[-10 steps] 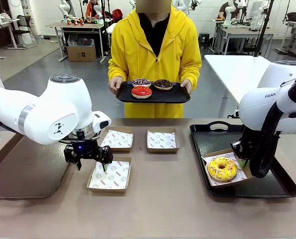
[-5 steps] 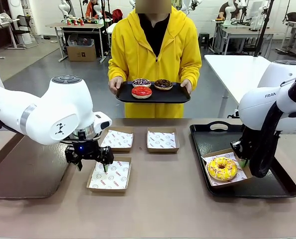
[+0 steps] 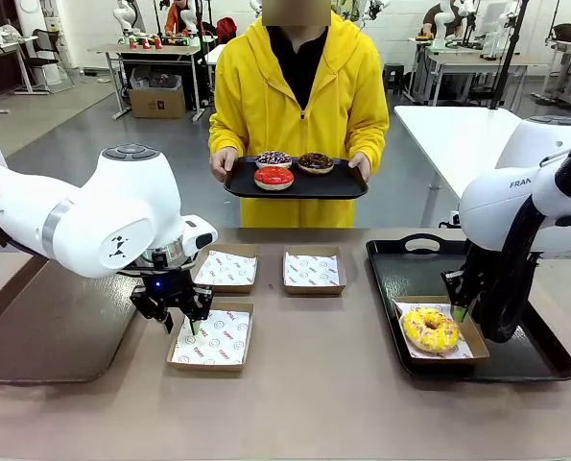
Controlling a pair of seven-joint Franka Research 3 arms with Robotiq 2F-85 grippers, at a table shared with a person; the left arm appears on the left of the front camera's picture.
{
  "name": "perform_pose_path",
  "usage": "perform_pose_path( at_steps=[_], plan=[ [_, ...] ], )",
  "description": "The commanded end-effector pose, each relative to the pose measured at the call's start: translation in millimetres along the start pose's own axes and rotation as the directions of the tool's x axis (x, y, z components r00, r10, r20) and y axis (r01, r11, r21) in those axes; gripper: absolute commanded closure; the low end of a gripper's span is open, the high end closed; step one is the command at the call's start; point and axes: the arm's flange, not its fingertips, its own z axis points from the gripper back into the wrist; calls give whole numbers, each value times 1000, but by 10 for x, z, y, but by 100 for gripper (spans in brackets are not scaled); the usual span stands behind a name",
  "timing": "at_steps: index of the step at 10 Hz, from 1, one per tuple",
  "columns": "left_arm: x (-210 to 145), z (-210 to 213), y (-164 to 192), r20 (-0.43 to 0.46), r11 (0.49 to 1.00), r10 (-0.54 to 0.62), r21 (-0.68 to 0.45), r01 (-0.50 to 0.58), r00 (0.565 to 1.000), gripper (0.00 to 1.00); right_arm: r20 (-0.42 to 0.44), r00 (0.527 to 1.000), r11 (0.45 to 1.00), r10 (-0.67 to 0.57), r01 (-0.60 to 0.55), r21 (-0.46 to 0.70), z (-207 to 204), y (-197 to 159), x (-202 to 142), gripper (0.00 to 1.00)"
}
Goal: Individually package the donuts and arrange them on the tray.
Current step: Place the picked Paper togo box on the Handle tray while simultaneously picking up another Paper togo box from the table with the other hand.
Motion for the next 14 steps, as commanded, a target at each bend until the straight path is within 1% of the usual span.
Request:
perform_pose_path(
  at_steps=[1,2,3,4,9,10,11,12,13,14],
  plan=[
    [25,-4,-59,-7,1000,27,5,-27,1000,95,-18,1000,1000,-1,2,27,24,27,37,0],
    [25,-3,-58,-10,1000,28,6,-28,1000,100,-19,1000,1000,-2,3,28,28,27,37,0],
    [23,1,-54,-11,1000,27,7,-27,1000,100,-21,1000,1000,-3,3,28,30,27,38,3],
    [23,6,-51,-11,1000,27,8,-27,1000,100,-23,1000,1000,-4,4,27,33,25,38,0],
    [20,34,-43,-7,999,26,26,-25,1000,100,-22,1000,999,-8,9,37,72,-15,17,0],
    [-5,182,-14,-25,1000,25,4,-25,999,100,-39,999,998,-8,10,60,173,-69,-59,0],
    [-79,407,33,-9,1000,1,-12,-1,1000,100,-47,999,993,10,-5,115,340,-170,-176,0],
    [-136,661,84,28,1000,-7,-21,8,1000,100,-109,994,974,17,8,228,551,-333,-290,0],
    [-139,892,129,72,1000,11,-20,-9,997,100,-96,995,945,25,8,328,741,-573,-347,0],
    [-114,1118,158,105,999,29,-30,-25,994,100,-95,995,891,33,14,454,930,-889,-378,0]
  ],
)
